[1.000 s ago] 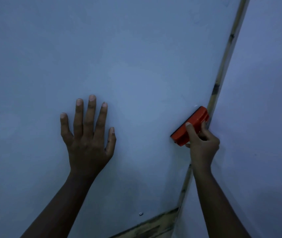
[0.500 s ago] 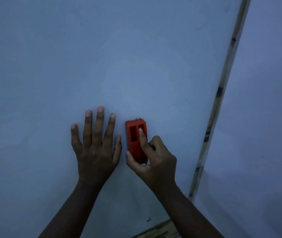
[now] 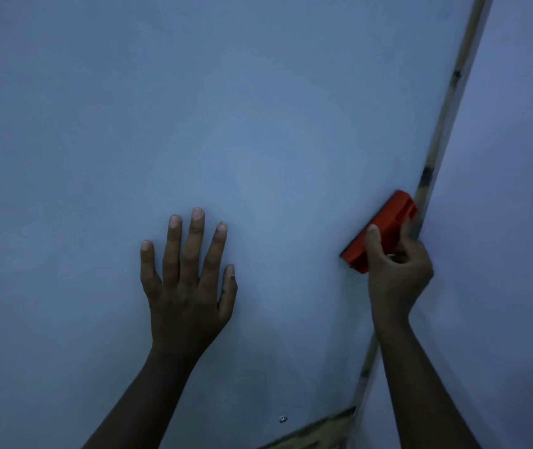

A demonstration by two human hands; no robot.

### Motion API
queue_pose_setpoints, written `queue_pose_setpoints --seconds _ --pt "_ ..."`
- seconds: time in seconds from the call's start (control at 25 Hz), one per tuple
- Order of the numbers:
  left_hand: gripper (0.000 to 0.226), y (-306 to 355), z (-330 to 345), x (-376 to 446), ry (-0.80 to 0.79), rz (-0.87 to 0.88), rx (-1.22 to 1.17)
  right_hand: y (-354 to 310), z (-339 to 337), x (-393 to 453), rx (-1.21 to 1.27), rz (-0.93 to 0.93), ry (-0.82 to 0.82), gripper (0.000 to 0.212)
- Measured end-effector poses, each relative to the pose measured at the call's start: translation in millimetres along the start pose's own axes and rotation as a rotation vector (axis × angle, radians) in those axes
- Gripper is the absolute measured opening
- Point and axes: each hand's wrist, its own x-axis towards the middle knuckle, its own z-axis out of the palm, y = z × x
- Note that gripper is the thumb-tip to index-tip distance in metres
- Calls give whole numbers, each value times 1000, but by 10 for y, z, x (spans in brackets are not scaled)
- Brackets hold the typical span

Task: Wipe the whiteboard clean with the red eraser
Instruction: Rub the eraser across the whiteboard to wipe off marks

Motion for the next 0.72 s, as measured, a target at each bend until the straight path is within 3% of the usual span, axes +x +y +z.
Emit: queue_pose_setpoints --seconds 0.12,0.28,0.4,0.56,0.72 --pt "65 17 -4 -4 -8 -1 4 131 -52 7 -23 82 -26 63" --pt "64 36 -12 -13 -15 -22 -15 -97 27 -95 -118 13 -81 60" --pt "64 46 -20 -1 -5 -26 -29 -425 75 -390 -182 -225 -176 64" --pt "66 98 -108 -49 -31 -66 -77 -589 77 -868 -235 -673 -421 75" --pt "43 -6 -249 250 -14 -68 -76 -530 64 -770 -244 -895 -433 71"
